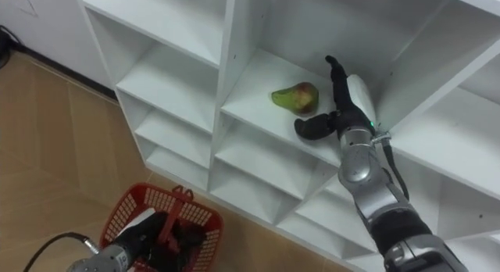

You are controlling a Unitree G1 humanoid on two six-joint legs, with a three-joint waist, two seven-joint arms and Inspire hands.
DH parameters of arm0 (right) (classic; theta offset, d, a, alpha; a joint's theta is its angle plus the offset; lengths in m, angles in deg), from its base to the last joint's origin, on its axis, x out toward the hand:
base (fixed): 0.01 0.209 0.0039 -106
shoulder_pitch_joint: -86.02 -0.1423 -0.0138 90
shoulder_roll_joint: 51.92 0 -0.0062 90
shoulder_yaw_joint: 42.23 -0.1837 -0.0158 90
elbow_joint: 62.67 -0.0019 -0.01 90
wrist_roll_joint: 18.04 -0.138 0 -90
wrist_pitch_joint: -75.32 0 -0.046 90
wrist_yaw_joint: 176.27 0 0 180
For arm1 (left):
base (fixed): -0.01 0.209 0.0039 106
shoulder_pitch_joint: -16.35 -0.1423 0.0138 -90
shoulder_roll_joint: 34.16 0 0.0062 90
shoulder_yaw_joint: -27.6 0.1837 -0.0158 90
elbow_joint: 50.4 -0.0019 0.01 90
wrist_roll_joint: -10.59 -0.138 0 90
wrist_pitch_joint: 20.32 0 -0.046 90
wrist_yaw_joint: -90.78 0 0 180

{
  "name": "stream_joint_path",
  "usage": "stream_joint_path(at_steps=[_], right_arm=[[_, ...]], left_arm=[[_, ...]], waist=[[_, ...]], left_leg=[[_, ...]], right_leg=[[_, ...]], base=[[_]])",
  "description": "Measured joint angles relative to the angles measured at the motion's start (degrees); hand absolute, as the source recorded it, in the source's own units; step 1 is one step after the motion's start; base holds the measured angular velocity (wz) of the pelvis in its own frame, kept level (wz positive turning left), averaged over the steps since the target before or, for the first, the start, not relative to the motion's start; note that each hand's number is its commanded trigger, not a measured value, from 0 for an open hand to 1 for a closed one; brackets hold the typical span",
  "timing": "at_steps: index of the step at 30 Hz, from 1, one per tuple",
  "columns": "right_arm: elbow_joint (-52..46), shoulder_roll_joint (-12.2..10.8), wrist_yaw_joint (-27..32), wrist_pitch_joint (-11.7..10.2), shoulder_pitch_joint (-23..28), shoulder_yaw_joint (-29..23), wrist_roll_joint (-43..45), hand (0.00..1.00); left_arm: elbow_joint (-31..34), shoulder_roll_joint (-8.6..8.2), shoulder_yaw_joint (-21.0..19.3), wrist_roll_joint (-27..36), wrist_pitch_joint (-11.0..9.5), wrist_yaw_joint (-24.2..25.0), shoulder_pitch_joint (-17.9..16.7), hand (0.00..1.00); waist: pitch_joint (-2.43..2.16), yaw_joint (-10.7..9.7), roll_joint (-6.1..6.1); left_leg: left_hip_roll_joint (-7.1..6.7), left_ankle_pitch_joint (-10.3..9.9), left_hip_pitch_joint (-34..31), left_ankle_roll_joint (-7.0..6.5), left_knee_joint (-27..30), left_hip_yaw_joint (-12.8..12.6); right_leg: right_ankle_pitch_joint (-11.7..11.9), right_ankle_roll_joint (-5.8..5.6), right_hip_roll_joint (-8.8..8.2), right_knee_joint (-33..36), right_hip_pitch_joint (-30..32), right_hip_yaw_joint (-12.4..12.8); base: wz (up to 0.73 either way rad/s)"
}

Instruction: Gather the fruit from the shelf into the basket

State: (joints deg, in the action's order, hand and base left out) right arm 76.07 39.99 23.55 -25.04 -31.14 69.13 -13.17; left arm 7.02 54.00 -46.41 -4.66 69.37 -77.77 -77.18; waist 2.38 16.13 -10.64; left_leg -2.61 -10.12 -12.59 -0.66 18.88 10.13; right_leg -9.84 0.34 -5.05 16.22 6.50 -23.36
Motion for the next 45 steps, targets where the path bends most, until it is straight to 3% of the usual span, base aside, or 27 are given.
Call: stream_joint_path(at_steps=[11, 15, 17, 24, 31, 45], right_arm=[[3.1, -0.1, 0.1, -1.1, -3.4, 1.0, 2.1, 0.0], [3.1, -0.1, 0.1, -2.1, -3.6, 1.0, 2.4, 0.0], [3.1, -0.2, 0.1, -2.6, -3.8, 1.1, 2.4, 0.0], [2.6, -0.5, -2.0, -4.1, -3.7, 2.2, 2.3, 0.0], [2.4, -0.6, -4.4, -4.1, -4.9, 2.4, 0.1, 0.0], [2.4, -0.5, -5.0, -4.0, -5.3, 2.5, -0.3, 0.0]], left_arm=[[-0.1, 0.11, 1.1, 0.0, -0.1, 0.0, 1.0, 1.0], [-0.3, 0.17, 1.1, -0.1, -0.3, -0.1, 1.4, 1.0], [-0.6, 0.25, 1.1, -0.1, -0.5, -0.2, 1.7, 1.0], [-1.1, -0.16, 1.1, -0.6, -1.0, -1.0, 2.5, 1.0], [-1.2, -0.49, 1.2, -0.6, -1.2, -0.9, 3.8, 1.0], [-3.4, -0.74, 2.4, -0.5, -1.4, -1.0, 4.8, 1.0]], waist=[[0.15, 0.0, -0.11], [0.49, 0.1, -0.04], [1.04, 0.1, 0.13], [1.22, 0.2, 0.37], [1.08, 0.4, 0.84], [1.0, 1.1, 1.16]], left_leg=[[-0.15, 0.7, -1.7, 0.22, -0.1, -0.7], [-0.05, 1.1, -2.8, 0.6, -0.1, -0.6], [0.09, 1.2, -2.9, 0.81, -0.2, -0.6], [0.69, 1.9, -4.1, 1.4, -1.1, -1.1], [1.25, 2.3, -4.7, 2.0, -1.5, -1.3], [1.64, 2.6, -5.0, 2.42, -1.7, -1.4]], right_leg=[[-0.8, 0.71, -0.85, 2.7, 3.5, 1.4], [-0.9, 0.98, -0.88, 2.5, 4.6, 1.4], [-1.0, 1.15, -0.85, 2.5, 4.8, 1.4], [-0.8, 1.87, -0.48, 2.4, 6.6, 1.3], [-0.9, 2.61, -0.04, 2.6, 7.6, 1.4], [-0.9, 3.05, 0.23, 2.8, 8.3, 1.4]], base=[[-0.04], [0.0], [0.0], [-0.04], [0.0], [0.0]])
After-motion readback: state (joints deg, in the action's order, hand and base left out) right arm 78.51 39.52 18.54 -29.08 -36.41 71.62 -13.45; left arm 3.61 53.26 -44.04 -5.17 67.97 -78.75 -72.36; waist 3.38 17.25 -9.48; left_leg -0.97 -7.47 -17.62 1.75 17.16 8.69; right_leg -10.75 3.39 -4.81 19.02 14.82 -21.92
